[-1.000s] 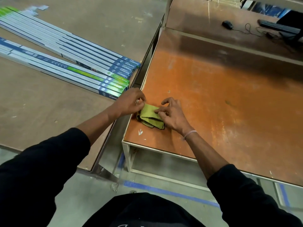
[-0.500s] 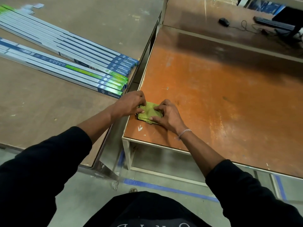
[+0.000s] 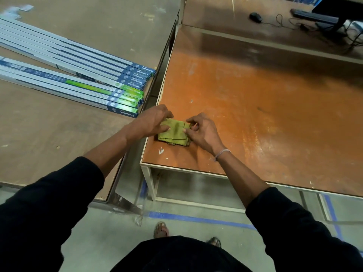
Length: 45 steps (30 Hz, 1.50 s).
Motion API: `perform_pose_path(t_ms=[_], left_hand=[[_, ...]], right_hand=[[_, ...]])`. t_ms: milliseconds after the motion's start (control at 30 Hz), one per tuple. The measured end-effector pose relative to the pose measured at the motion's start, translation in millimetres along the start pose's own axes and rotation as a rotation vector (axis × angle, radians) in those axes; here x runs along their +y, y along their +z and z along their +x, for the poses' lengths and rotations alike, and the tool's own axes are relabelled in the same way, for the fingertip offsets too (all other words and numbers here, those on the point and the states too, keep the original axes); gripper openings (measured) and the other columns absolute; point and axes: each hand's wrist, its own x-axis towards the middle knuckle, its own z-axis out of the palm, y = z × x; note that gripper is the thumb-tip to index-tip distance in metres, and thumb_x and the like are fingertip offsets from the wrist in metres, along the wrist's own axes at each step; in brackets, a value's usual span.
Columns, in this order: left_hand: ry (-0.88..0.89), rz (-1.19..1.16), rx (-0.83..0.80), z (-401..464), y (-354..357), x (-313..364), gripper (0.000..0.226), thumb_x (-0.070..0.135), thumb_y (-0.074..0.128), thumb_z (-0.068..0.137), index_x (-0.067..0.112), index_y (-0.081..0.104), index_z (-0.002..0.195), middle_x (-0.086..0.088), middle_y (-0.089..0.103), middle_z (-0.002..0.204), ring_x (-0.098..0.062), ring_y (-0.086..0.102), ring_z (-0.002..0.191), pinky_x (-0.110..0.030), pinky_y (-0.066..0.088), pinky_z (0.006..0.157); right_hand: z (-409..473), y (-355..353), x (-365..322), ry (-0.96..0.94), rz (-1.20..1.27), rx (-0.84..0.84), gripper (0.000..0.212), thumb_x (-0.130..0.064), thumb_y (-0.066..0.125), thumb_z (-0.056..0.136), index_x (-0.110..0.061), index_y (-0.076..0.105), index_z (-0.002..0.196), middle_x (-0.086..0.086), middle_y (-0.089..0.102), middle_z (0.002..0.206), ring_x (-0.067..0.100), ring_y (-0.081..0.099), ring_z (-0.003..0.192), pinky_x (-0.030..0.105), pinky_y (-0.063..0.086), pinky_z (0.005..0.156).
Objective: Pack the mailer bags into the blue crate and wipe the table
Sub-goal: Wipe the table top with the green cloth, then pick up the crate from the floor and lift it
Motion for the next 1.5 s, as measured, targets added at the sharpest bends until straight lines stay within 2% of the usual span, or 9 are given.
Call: perform_pose_path(t_ms=[100, 200, 400, 567, 667, 767, 1100, 1300, 1500], left_hand=[[0.006, -0.019, 0.179, 1.6, -0.6, 17.6, 0.059, 0.024, 0.07, 0.094, 0.005, 0.05, 0.146, -0.017, 0.056, 0.134, -0.033, 0.057, 0.119, -0.04, 0.046, 0.099], [0.008, -0.006, 0.195, 4.1, 10.4, 33.3, 0.067, 0.026, 0.069, 0.092, 0.002, 0.044, 0.149, -0.023, 0.047, 0.147, -0.04, 0.048, 0.133, -0.046, 0.04, 0.111], [-0.029, -0.102, 0.121, 16.2, 36.2, 83.1, 0.073, 0.032, 0.067, 0.095, 0.003, 0.036, 0.155, -0.025, 0.03, 0.161, -0.043, 0.03, 0.148, -0.049, 0.031, 0.121], [0.012, -0.201, 0.123, 37.9, 52.3, 151.9, 0.071, 0.036, 0.062, 0.096, 0.005, 0.036, 0.154, -0.021, 0.031, 0.16, -0.038, 0.033, 0.148, -0.041, 0.03, 0.122], [0.069, -0.248, 0.112, 55.3, 61.9, 209.4, 0.072, 0.042, 0.054, 0.093, 0.003, 0.038, 0.152, -0.019, 0.038, 0.153, -0.033, 0.038, 0.145, -0.033, 0.028, 0.121], [0.146, -0.331, 0.107, 73.4, 77.0, 274.4, 0.067, 0.034, 0.062, 0.097, 0.006, 0.037, 0.153, -0.015, 0.04, 0.149, -0.028, 0.045, 0.138, -0.041, 0.04, 0.117], [0.348, -0.584, 0.008, 130.8, 159.9, 511.7, 0.061, 0.029, 0.066, 0.098, 0.013, 0.039, 0.151, -0.008, 0.045, 0.147, -0.011, 0.052, 0.128, -0.024, 0.055, 0.09], [0.439, -0.728, -0.152, 153.3, 196.9, 638.8, 0.058, 0.029, 0.065, 0.099, 0.019, 0.039, 0.15, -0.003, 0.044, 0.151, -0.012, 0.058, 0.126, -0.012, 0.049, 0.085], [0.492, -0.872, -0.306, 180.5, 233.6, 754.0, 0.051, 0.026, 0.065, 0.099, 0.023, 0.043, 0.145, 0.005, 0.049, 0.147, -0.008, 0.062, 0.12, -0.031, 0.056, 0.096]], right_hand=[[-9.0, -11.1, 11.9, 0.003, -0.192, 0.144, 0.058, -0.041, 0.063, 0.085, -0.011, 0.061, 0.134, 0.009, 0.057, 0.124, 0.028, 0.054, 0.115, 0.044, 0.049, 0.096], [-24.3, -18.3, 28.8, 0.052, -0.327, 0.071, 0.078, -0.057, 0.051, 0.091, -0.016, 0.034, 0.155, 0.01, 0.033, 0.16, 0.033, 0.024, 0.15, 0.049, 0.027, 0.12], [-62.7, -48.9, 69.6, 0.096, -0.398, 0.014, 0.079, -0.062, 0.036, 0.098, -0.02, 0.014, 0.162, 0.006, 0.005, 0.17, 0.03, -0.003, 0.157, 0.054, 0.004, 0.126], [-107.6, -107.8, 118.0, 0.145, -0.35, 0.088, 0.079, -0.065, 0.033, 0.097, -0.021, 0.017, 0.162, 0.006, 0.012, 0.17, 0.029, 0.004, 0.157, 0.051, 0.005, 0.126], [-146.9, -148.6, 156.8, 0.183, -0.291, 0.153, 0.08, -0.064, 0.034, 0.096, -0.015, 0.028, 0.158, 0.012, 0.027, 0.164, 0.033, 0.023, 0.152, 0.052, 0.025, 0.122], [-194.4, -190.9, 197.4, 0.259, -0.224, 0.266, 0.074, -0.061, 0.04, 0.098, -0.013, 0.035, 0.154, 0.013, 0.043, 0.151, 0.033, 0.041, 0.134, 0.047, 0.041, 0.108], [-370.8, -309.8, 322.6, 0.531, 0.074, 0.608, 0.062, -0.055, 0.051, 0.099, -0.017, 0.045, 0.147, 0.007, 0.058, 0.126, 0.017, 0.057, 0.112, 0.043, 0.05, 0.099], [-454.4, -354.6, 372.7, 0.746, 0.267, 0.835, 0.054, -0.049, 0.053, 0.1, -0.016, 0.052, 0.142, -0.004, 0.06, 0.107, 0.017, 0.06, 0.103, 0.042, 0.05, 0.099], [-515.9, -404.8, 424.7, 0.899, 0.534, 1.009, 0.043, -0.054, 0.043, 0.101, -0.022, 0.058, 0.126, 0.007, 0.068, 0.112, 0.026, 0.067, 0.101, 0.031, 0.053, 0.07]])
